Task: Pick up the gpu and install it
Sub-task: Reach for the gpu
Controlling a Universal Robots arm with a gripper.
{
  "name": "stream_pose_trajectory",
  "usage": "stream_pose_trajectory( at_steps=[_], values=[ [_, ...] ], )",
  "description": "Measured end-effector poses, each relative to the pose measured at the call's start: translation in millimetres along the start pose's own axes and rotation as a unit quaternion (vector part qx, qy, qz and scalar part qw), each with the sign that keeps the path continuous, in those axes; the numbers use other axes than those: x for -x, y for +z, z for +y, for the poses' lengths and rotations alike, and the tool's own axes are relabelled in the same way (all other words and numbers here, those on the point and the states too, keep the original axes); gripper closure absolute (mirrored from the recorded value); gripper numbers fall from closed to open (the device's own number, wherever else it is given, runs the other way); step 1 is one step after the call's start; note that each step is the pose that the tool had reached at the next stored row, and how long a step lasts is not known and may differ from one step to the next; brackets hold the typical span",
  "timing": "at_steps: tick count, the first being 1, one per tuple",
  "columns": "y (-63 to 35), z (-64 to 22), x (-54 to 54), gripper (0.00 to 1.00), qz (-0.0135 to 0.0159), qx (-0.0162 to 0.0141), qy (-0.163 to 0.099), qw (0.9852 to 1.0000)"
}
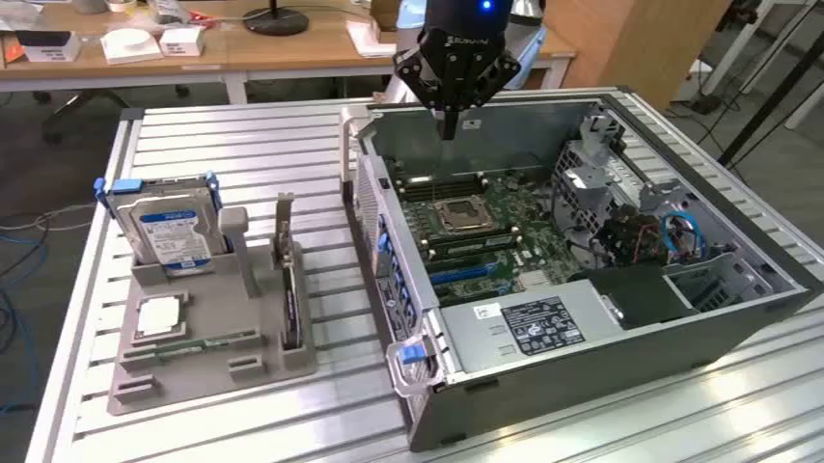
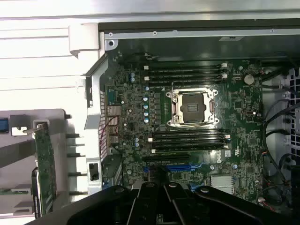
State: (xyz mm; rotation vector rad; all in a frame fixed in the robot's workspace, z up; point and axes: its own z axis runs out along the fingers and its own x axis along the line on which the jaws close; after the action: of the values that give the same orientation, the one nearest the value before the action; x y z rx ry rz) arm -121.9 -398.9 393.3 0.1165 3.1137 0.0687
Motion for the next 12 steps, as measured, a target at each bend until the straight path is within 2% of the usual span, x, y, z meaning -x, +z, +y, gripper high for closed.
stream_pose_trajectory(
  at_steps=[12],
  values=[
    [-0.1,-0.3,-4.0,0.89,0.0000,0.0000,0.000,1.0000]
  ],
)
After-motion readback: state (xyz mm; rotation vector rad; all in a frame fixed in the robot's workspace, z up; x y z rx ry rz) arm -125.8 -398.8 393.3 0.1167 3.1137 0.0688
